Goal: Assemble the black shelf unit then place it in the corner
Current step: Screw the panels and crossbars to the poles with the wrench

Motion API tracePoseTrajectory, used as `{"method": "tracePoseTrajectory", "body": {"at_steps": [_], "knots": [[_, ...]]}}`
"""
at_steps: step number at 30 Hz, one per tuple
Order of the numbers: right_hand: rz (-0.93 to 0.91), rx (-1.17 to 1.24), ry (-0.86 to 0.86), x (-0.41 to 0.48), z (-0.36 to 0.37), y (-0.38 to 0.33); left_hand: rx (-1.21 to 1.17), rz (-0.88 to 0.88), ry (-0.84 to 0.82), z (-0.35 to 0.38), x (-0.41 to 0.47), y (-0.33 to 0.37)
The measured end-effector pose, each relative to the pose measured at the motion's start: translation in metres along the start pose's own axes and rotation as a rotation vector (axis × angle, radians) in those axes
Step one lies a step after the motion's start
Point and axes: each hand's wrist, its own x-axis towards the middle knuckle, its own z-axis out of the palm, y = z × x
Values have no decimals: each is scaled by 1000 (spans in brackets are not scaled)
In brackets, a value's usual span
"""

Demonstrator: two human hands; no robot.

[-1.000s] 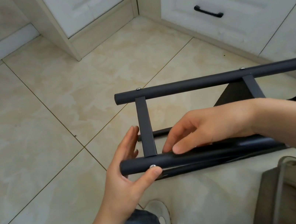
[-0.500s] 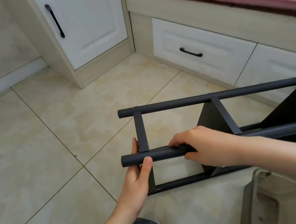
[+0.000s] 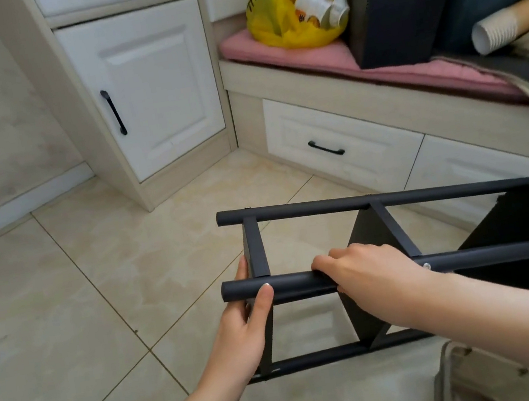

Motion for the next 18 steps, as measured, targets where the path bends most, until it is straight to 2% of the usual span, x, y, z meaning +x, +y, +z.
{"method": "tracePoseTrajectory", "body": {"at_steps": [11,18], "knots": [[69,197,350,0,-71,30,94,204,73,-2,35,129],[73,421,542,4,-116,45,198,367,83,-7,40,213]]}}
